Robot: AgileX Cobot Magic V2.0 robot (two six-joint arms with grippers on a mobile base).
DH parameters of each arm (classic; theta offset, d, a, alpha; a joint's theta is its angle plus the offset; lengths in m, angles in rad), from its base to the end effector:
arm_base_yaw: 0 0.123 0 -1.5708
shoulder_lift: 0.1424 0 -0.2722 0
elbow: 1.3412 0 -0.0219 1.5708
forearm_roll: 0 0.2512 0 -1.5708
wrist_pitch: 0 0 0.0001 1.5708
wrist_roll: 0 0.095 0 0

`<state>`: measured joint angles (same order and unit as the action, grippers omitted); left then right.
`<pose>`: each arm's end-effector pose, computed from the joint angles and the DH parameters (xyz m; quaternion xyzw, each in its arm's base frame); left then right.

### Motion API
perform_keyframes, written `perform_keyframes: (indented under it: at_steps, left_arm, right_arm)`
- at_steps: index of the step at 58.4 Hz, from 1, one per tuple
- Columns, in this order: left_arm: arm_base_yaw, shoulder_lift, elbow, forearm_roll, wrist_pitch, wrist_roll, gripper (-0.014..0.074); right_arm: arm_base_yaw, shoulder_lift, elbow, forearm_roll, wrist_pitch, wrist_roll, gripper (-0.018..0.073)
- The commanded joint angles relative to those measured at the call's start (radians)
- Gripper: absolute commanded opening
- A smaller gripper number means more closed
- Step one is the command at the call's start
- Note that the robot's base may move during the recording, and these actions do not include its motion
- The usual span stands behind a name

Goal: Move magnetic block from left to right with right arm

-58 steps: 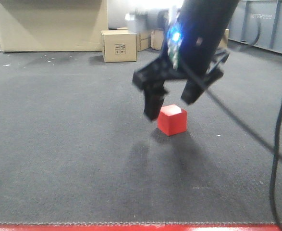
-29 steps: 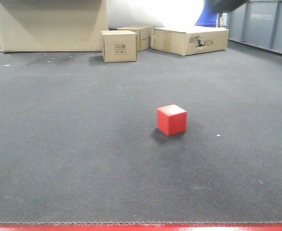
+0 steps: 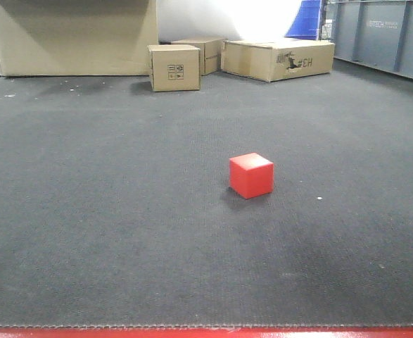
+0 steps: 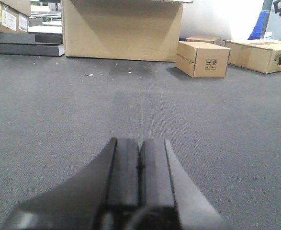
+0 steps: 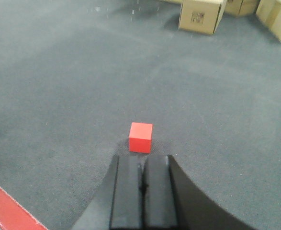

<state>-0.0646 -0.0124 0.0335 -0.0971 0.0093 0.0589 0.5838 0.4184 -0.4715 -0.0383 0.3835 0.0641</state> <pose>0.0740 -0.0049 0.2020 0.0094 0.6867 -0.0377 0.7259 0.0903 0.0580 0.3016 -0.2116 0.7586 0.1804 0.5892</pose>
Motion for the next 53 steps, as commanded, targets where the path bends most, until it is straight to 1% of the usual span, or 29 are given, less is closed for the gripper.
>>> perform_keyframes:
  at_steps: [1, 29, 33, 35, 41, 47, 53]
  left_arm:
    - [-0.006, -0.01, 0.007, -0.005, -0.09, -0.007, -0.0126]
    - [-0.006, -0.01, 0.007, -0.005, -0.09, -0.007, -0.0126]
    - [-0.006, -0.01, 0.007, -0.005, -0.09, -0.007, -0.0126]
    - [-0.006, -0.01, 0.007, -0.005, -0.09, -0.007, -0.0126]
    - [-0.006, -0.01, 0.007, -0.005, -0.09, -0.007, -0.0126]
    - [-0.006, -0.01, 0.007, -0.005, -0.09, -0.007, -0.0126]
    - [-0.006, -0.01, 0.007, -0.005, -0.09, -0.007, -0.0126]
  right_arm:
    - [-0.003, -0.024, -0.017, -0.002, -0.09, -0.007, 0.0057]
    - [-0.003, -0.024, -0.015, -0.004, -0.095, -0.007, 0.0057]
    - [-0.02, -0.024, -0.015, -0.011, -0.1, -0.007, 0.0057]
    - [-0.042, -0.024, -0.015, -0.011, -0.106, -0.007, 0.0057]
    - [-0.143, -0.025, -0.015, -0.01, -0.121, -0.007, 0.0057]
    - [-0.275, -0.025, -0.008, -0.01, -0.125, -0.022, 0.0057]
    - [-0.405, -0.053, 0.044, -0.01, -0.178, -0.024, 0.0057]
